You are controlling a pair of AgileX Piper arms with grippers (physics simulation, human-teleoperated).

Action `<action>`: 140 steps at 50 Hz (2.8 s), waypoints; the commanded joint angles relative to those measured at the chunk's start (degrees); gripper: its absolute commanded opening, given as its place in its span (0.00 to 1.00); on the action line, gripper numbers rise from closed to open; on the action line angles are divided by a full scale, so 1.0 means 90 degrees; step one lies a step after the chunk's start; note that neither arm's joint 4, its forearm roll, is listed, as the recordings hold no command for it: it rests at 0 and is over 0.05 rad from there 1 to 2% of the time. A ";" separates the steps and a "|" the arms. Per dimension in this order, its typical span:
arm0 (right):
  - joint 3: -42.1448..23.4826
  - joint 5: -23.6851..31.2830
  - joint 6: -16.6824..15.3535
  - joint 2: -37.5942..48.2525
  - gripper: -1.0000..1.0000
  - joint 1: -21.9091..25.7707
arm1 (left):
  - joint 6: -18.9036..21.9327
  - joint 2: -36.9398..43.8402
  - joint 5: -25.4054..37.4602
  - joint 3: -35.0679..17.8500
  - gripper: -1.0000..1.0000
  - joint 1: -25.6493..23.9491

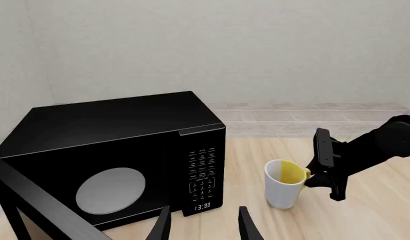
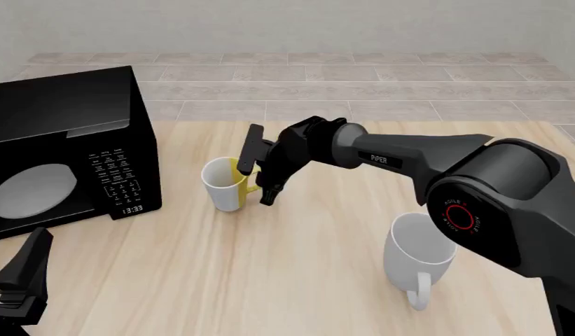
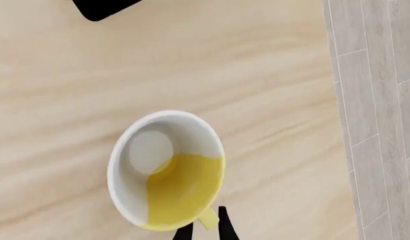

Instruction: Put the yellow and white mug to the front of the white mug.

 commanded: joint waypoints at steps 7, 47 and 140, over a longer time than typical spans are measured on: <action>0.0115 0.0048 -0.0024 -0.0016 0.00 -0.0006 | -0.0001 0.0000 0.0000 0.0000 1.00 -0.0001; 0.1080 -0.0071 0.0045 -0.1510 0.00 -0.0249 | 0.0000 0.0000 0.0000 0.0000 1.00 -0.0001; 0.3744 -0.1078 0.2529 -0.3559 0.00 -0.1737 | 0.0000 0.0001 0.0000 0.0000 1.00 -0.0001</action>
